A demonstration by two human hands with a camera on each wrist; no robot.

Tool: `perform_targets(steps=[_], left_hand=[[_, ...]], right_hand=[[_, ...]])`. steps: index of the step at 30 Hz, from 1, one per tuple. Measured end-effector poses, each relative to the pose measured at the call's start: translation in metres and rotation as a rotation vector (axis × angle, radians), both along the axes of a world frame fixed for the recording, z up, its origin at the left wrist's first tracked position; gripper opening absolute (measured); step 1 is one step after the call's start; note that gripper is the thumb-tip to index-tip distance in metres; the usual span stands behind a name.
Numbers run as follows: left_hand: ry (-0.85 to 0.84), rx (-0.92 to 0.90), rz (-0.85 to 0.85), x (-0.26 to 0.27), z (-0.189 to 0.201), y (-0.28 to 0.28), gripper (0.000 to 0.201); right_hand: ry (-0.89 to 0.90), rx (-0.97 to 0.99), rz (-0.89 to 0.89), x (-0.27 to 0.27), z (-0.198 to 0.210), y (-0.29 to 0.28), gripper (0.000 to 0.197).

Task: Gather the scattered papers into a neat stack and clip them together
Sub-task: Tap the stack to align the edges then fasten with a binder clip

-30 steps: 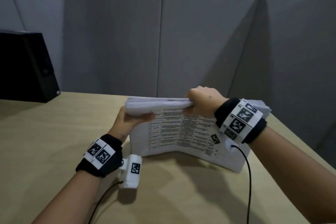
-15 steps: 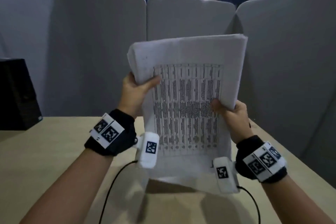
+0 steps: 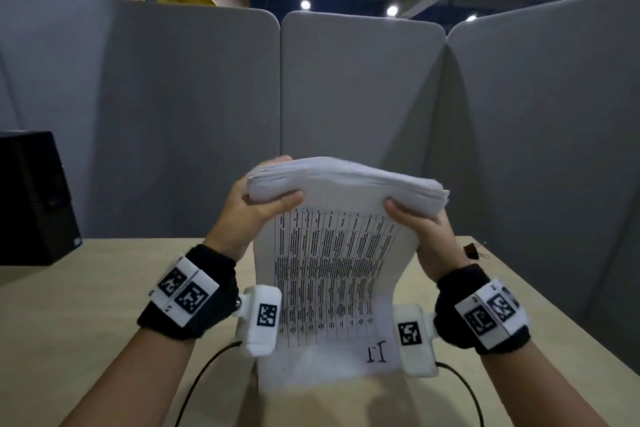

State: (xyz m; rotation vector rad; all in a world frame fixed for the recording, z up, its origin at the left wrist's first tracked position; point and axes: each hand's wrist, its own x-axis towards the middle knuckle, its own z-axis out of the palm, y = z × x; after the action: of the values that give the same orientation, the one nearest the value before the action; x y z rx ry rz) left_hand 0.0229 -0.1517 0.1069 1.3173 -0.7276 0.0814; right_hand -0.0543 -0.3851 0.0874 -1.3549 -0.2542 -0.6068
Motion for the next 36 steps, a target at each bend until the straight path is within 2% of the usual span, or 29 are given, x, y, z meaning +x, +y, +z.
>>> perform_targets(steps=[2,3,4,7,9,12,16,19,21,24,26,29,32,34,36], left_hand=[[-0.059,-0.034,0.103,-0.005,0.000,-0.013,0.035],[-0.083,-0.064,0.170,-0.008,0.000,-0.018,0.020],[-0.105,-0.089,0.239,-0.010,0.001,-0.022,0.017],[-0.175,-0.110,0.382,-0.016,0.015,-0.033,0.018],[-0.242,-0.104,0.415,-0.021,0.031,-0.035,0.026],[-0.218,-0.099,0.307,-0.024,0.044,-0.026,0.048],[-0.008,-0.019,0.275,-0.020,0.028,-0.006,0.078],[0.182,-0.003,0.153,-0.015,0.010,0.005,0.101],[0.203,0.037,0.101,-0.016,0.005,0.001,0.108],[0.148,-0.002,0.096,-0.021,0.012,-0.008,0.090],[0.134,-0.027,0.071,-0.019,0.017,-0.007,0.090],[0.184,-0.093,0.100,-0.012,0.013,-0.001,0.076],[0.134,-0.153,0.304,-0.012,-0.003,-0.009,0.055],[0.066,-0.191,0.507,-0.013,-0.014,-0.015,0.043],[0.008,-0.220,0.630,-0.013,-0.021,-0.017,0.032]], right_hand=[[-0.031,0.037,-0.108,0.003,-0.001,0.010,0.020],[-0.043,0.062,-0.165,0.004,0.000,0.015,0.009],[-0.053,0.082,-0.225,0.006,0.002,0.019,0.006],[-0.087,0.086,-0.332,0.007,0.018,0.031,0.014],[-0.125,0.070,-0.315,0.006,0.033,0.034,0.015],[-0.129,0.032,-0.232,-0.001,0.047,0.031,0.012],[0.016,-0.005,-0.138,-0.005,0.036,0.012,0.046],[0.088,-0.009,-0.071,-0.003,0.025,0.000,0.065],[0.095,-0.017,-0.024,0.000,0.021,0.003,0.068],[0.085,-0.030,-0.002,0.002,0.024,0.007,0.053],[0.093,-0.035,-0.005,0.002,0.025,0.002,0.050],[0.129,-0.038,-0.028,0.007,0.016,-0.005,0.075],[0.144,-0.006,-0.028,0.012,0.006,-0.001,0.089],[0.131,0.002,-0.033,0.015,0.003,0.000,0.087],[0.116,0.019,-0.024,0.016,0.002,0.001,0.079]])
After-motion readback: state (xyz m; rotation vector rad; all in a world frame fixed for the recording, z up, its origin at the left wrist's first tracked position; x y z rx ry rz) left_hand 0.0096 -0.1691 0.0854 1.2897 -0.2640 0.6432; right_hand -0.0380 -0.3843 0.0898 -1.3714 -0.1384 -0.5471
